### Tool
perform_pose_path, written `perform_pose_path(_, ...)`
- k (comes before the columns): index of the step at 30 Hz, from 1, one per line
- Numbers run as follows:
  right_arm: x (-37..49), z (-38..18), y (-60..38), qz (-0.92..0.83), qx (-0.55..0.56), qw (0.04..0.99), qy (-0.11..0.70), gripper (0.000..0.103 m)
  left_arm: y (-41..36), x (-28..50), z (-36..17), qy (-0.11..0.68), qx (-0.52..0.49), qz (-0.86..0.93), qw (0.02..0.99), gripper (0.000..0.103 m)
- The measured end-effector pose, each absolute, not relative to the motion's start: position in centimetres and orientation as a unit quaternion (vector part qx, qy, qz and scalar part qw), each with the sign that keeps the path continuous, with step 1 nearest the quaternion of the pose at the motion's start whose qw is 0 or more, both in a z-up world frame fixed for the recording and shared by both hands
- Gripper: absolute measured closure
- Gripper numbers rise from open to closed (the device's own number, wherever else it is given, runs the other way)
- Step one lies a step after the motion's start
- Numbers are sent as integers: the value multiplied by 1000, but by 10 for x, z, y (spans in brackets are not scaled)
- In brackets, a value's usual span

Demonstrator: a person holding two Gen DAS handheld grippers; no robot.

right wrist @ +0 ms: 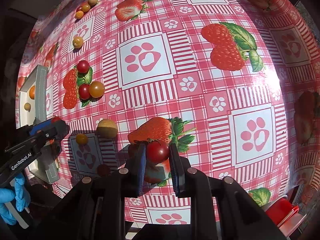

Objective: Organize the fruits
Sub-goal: 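Carry both red cherry tomatoes over the white tray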

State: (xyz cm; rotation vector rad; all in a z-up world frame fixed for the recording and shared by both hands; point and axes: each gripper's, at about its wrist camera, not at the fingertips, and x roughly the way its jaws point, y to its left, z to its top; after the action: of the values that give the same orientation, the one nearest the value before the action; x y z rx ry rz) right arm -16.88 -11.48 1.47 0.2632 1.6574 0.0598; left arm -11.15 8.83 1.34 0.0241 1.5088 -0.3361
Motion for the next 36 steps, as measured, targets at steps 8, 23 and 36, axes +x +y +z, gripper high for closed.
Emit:
perform_pose_path(8,-153,29,-91,51,114,674,729,78,127,-118,38,665,-6,-139,734,80)
perform_pose_path(23,-123,47,-1,127,71,681,718,78,204,-131,51,642,-56,-80,761,80)
perform_pose_path(36,-108,52,120,227,11,667,710,78,296,-136,36,637,-92,4,765,80)
